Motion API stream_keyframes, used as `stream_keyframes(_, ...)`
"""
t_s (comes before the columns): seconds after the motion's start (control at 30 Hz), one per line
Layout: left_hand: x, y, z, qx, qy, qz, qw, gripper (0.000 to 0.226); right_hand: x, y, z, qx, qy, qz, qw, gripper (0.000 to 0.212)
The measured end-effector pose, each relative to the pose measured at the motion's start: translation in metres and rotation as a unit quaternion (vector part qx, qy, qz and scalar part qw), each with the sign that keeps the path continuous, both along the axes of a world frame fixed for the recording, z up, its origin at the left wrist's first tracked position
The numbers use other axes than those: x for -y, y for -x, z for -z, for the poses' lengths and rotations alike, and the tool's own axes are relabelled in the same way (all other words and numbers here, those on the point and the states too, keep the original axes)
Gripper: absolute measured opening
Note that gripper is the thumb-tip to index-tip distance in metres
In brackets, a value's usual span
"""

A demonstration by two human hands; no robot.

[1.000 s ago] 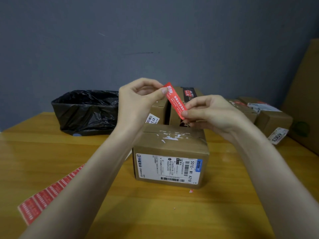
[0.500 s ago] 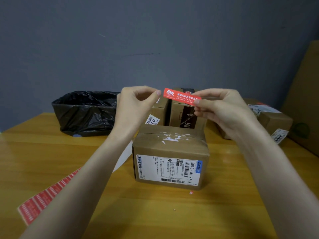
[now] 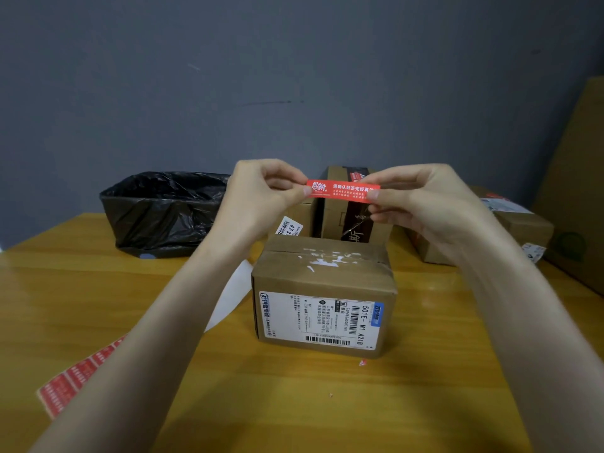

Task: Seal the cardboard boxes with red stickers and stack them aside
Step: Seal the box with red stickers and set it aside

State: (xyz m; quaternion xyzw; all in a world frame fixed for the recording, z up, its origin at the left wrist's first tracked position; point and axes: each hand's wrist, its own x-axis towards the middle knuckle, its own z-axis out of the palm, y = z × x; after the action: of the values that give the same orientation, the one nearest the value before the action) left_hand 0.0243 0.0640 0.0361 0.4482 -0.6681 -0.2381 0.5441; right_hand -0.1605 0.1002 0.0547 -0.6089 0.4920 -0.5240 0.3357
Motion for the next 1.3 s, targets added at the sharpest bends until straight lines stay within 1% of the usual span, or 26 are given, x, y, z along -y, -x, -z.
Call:
stream_keyframes(0.13,-0.001,-0.003,-0.002,-0.007,-0.011,0.022,1.0,0.01,0.003,0.001,0.002,-0.017,-0.008,0.016,1.0,0.013)
stream_keyframes(0.23,-0.001,-0.005,-0.003,0.001,-0.007,0.021,1.0,0.013,0.006,0.0,0.005,-0.019,-0.015,0.049,0.998,0.012)
stream_keyframes(0.33,0.0,-0.007,-0.004,0.016,-0.012,0.021,1.0,0.01,0.006,0.0,0.005,-0.045,-0.009,0.069,0.997,0.003)
stream_keyframes(0.47,-0.002,-0.009,-0.007,0.031,-0.022,0.025,0.999,0.009,0.005,0.002,0.004,-0.05,-0.016,0.07,0.996,0.008)
stream_keyframes(0.57,-0.004,-0.013,-0.01,0.037,-0.05,0.025,0.998,0.009,0.005,0.004,0.003,-0.04,-0.034,0.065,0.996,0.008)
stream_keyframes(0.67,-0.004,-0.015,-0.011,0.081,-0.1,0.025,0.991,0.016,0.006,0.004,0.004,-0.063,-0.065,0.037,0.995,0.009)
stream_keyframes(0.73,-0.003,-0.016,-0.011,0.12,-0.115,0.027,0.986,0.018,0.007,0.004,0.005,-0.089,-0.082,0.022,0.992,0.01)
stream_keyframes(0.9,0.001,-0.019,-0.008,0.219,-0.153,0.035,0.963,0.015,0.008,0.002,0.006,-0.162,-0.104,0.003,0.981,0.009)
stream_keyframes(0.93,0.002,-0.019,-0.007,0.231,-0.163,0.04,0.958,0.016,0.008,0.001,0.006,-0.176,-0.108,0.001,0.978,0.008)
stream_keyframes(0.97,0.003,-0.02,-0.006,0.239,-0.171,0.045,0.955,0.016,0.007,-0.001,0.006,-0.193,-0.114,0.002,0.975,0.013)
stream_keyframes(1.03,0.004,-0.02,-0.005,0.256,-0.182,0.055,0.948,0.015,0.008,-0.001,0.007,-0.219,-0.129,0.01,0.967,0.033)
stream_keyframes(1.1,0.003,-0.019,-0.004,0.272,-0.188,0.061,0.942,0.015,0.008,-0.001,0.008,-0.226,-0.138,0.011,0.964,0.043)
stream_keyframes(1.17,0.003,-0.018,-0.004,0.281,-0.191,0.067,0.938,0.013,0.009,-0.002,0.008,-0.232,-0.144,0.007,0.962,0.043)
stream_keyframes(1.3,0.004,-0.017,-0.003,0.291,-0.192,0.073,0.934,0.013,0.01,-0.004,0.01,-0.244,-0.148,0.0,0.958,0.036)
